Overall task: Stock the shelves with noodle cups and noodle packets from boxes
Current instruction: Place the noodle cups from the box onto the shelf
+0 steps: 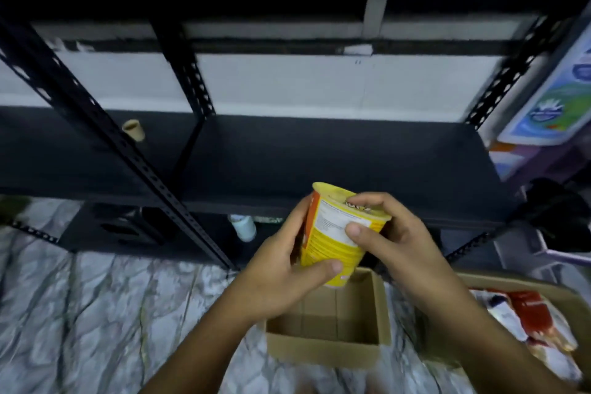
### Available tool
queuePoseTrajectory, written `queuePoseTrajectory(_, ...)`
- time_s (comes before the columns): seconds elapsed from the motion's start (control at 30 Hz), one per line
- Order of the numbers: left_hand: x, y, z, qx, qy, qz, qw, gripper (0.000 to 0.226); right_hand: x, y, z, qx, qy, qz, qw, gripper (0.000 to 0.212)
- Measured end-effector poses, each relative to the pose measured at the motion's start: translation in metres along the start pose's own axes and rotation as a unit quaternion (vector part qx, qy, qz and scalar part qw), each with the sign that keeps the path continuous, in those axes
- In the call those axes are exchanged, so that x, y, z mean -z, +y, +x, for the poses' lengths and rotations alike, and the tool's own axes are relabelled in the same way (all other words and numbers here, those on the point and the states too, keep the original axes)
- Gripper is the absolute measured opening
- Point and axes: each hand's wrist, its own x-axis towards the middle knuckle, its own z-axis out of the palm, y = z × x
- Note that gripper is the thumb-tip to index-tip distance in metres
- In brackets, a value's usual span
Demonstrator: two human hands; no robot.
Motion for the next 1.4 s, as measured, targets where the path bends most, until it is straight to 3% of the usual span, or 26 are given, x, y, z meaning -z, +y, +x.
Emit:
queuePoseTrajectory(0.2, 0.005, 0.094, 0.014, -0.096, 0.009, 0.036, 0.995, 0.093, 0.009, -0.084, -0.013, 0.111, 0.078, 0.007, 0.991, 0.046)
queuePoseTrajectory(0.37, -0.002, 0.169, 0.042, -0.188, 0.045, 0.038, 0.98, 0.087, 0.023, -0.152, -0.009, 0.158, 0.139, -0.006, 0.978, 0.087)
queuePoseTrajectory(0.53, -0.012, 0.239, 0.06, -0.277, 0.033, 0.097, 0.955, 0.08, 0.032, -0.213, -0.007, 0.219, 0.143, -0.045, 0.964, 0.063)
queuePoseTrajectory(0.83, 0.015, 0.345, 0.1, -0.401, 0.082, 0.271, 0.871, 0.058, 0.08, -0.313, -0.004, 0.311, 0.178, -0.147, 0.922, 0.06)
queuePoseTrajectory(1.2, -0.012, 0.394, 0.198, -0.369, 0.079, 0.474, 0.796, 0.046, 0.149, -0.374, 0.015, 0.331, 0.221, -0.184, 0.899, 0.052)
queuePoseTrajectory(1.3, -0.022, 0.404, 0.215, -0.313, 0.073, 0.522, 0.79, 0.046, 0.163, -0.393, 0.021, 0.342, 0.218, -0.175, 0.897, 0.057)
queuePoseTrajectory(1.4, -0.024, 0.409, 0.227, -0.245, 0.056, 0.531, 0.81, 0.051, 0.171, -0.412, 0.029, 0.355, 0.209, -0.171, 0.895, 0.06)
